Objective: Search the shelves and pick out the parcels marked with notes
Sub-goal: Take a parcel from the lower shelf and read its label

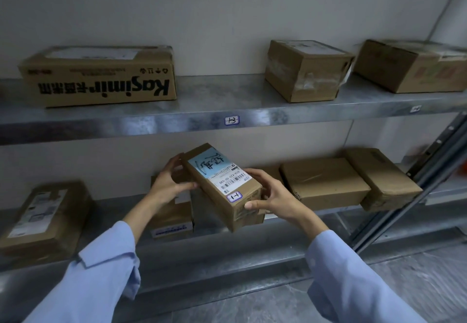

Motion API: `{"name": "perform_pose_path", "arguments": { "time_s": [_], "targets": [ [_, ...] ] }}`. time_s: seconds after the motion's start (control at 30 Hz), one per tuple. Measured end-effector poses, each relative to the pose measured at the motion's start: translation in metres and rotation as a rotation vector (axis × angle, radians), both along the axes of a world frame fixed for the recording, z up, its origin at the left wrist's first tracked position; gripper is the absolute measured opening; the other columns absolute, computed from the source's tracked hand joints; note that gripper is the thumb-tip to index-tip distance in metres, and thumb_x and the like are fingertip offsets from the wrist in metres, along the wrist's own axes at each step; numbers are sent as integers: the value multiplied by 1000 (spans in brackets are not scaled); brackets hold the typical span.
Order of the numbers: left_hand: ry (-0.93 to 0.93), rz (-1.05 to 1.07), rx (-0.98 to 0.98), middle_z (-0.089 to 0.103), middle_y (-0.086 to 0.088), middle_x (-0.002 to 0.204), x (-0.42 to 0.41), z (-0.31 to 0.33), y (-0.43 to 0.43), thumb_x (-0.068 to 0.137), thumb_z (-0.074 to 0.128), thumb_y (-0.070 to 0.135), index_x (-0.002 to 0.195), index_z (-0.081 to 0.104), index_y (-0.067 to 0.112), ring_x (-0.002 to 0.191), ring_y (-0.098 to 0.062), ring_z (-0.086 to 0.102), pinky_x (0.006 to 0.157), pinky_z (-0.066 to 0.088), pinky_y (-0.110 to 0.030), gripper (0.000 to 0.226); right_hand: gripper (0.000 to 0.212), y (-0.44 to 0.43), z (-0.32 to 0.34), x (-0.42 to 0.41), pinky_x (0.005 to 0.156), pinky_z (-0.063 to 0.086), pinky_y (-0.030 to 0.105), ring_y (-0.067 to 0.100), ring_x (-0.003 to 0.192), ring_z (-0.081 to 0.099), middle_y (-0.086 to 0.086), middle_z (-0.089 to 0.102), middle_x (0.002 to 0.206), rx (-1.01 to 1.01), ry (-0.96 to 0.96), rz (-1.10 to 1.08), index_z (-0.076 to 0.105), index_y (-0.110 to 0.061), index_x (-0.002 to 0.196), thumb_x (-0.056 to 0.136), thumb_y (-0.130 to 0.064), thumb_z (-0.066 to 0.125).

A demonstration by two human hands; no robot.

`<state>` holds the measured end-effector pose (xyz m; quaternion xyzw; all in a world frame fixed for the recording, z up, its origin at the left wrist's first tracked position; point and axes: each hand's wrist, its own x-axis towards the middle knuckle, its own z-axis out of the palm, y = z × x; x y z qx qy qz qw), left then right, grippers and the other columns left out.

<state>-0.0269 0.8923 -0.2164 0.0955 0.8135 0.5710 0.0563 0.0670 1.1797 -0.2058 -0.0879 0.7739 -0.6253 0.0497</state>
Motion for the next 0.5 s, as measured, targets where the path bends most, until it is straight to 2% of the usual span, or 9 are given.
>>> {"name": "perform_pose_path", "arguments": {
  "time_s": [0.07,0.17,0.23,0.3,0.4,0.5],
  "targets": [
    [29,61,-2,57,-2,131,2,0,2,68,87,13,138,45,20,120,-16,51,94,41,-28,83,70,2,2,-1,96,50,30,16,114,63,-1,68,123,-5,39,-59,56,-20,129,67,-12,88],
    [44,129,58,62,-4,120,6,0,-2,69,86,10,124,52,21,115,-21,56,87,45,-24,65,62,3,1,-6,90,52,26,15,101,67,2,73,108,15,142,-198,64,-22,113,59,-33,93],
    [62,166,84,61,-2,115,10,2,-4,71,84,8,119,51,22,112,-19,55,80,43,-18,60,56,4,-2,-10,85,51,24,14,94,66,4,72,102,30,193,-314,65,-22,106,56,-29,90],
    [89,200,86,58,4,111,14,5,-4,73,82,7,121,49,23,111,-16,51,77,38,-13,60,55,5,-4,-12,81,52,24,15,84,63,7,69,99,24,208,-380,66,-17,107,58,-22,90],
    [103,218,109,56,7,113,18,5,-7,76,81,8,124,48,21,113,-12,48,79,36,-12,60,54,2,-3,-13,75,51,18,9,70,59,8,64,96,5,216,-383,61,-5,113,66,-3,86],
    [113,226,123,57,4,121,19,5,-12,76,81,9,125,48,21,117,-13,49,89,40,-20,61,47,-2,-3,-14,79,52,20,9,80,66,9,67,107,-34,198,-374,58,-4,115,74,-2,81]
  ]
}}
